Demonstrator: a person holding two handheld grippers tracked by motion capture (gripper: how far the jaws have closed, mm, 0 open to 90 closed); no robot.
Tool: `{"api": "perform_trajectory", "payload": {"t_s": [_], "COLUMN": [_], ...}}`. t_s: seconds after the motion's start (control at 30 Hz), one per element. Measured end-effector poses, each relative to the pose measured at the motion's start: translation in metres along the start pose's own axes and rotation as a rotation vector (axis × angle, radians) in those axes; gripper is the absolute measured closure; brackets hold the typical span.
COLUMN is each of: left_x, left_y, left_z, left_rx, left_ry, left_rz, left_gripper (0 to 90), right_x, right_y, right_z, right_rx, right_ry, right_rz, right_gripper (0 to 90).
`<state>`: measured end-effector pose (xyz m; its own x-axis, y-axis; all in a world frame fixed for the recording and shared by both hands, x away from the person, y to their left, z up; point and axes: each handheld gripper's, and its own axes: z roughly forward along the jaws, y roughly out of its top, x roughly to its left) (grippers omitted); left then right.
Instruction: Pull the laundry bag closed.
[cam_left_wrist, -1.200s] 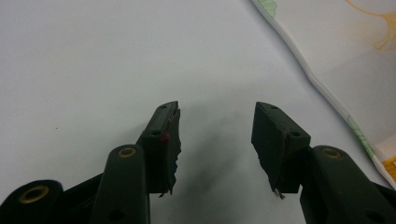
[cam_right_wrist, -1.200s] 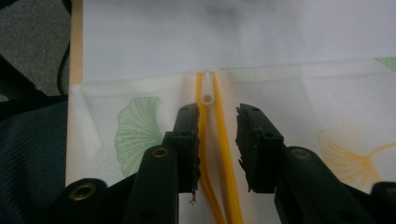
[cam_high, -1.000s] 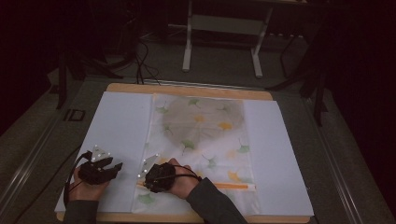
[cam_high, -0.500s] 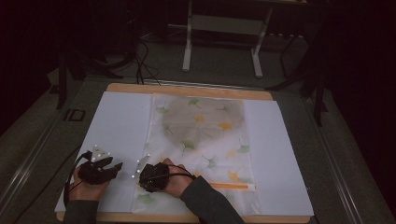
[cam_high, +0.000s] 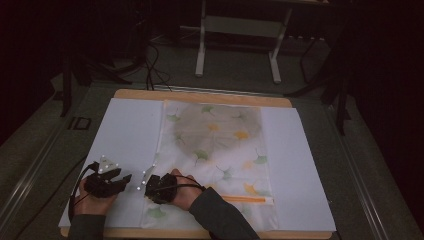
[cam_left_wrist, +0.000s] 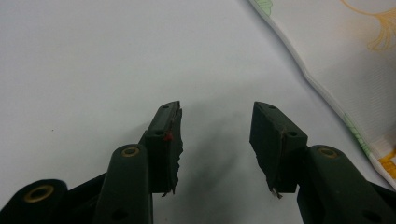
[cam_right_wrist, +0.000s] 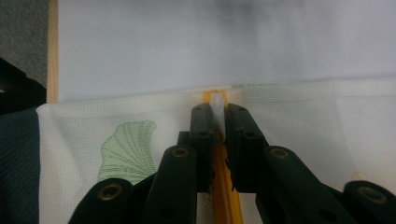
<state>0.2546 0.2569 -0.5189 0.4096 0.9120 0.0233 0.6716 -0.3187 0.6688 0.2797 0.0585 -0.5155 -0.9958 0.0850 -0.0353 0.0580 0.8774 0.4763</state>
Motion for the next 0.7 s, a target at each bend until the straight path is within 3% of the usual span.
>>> {"api": "perform_trajectory", "payload": {"t_s": [0.27, 0.7], "left_x": [-0.0003, -0.0010], "left_y": [-0.0001, -0.0007], "left_z": [0.0002, -0.0005], "left_rx": [0.004, 0.009], "left_ry": [-0.011, -0.048], "left_rz": [0.002, 0.002], "left_gripper": [56.4, 62.4], "right_x": [0.0016, 0.0027], "right_y": [0.0021, -0.0011], "right_z": [-0.0010, -0.0037], "right_rx": [0.039, 0.013], "right_ry": [-0.009, -0.019], "right_rz": [-0.024, -0.044], "right_gripper": [84.1, 84.3]}}
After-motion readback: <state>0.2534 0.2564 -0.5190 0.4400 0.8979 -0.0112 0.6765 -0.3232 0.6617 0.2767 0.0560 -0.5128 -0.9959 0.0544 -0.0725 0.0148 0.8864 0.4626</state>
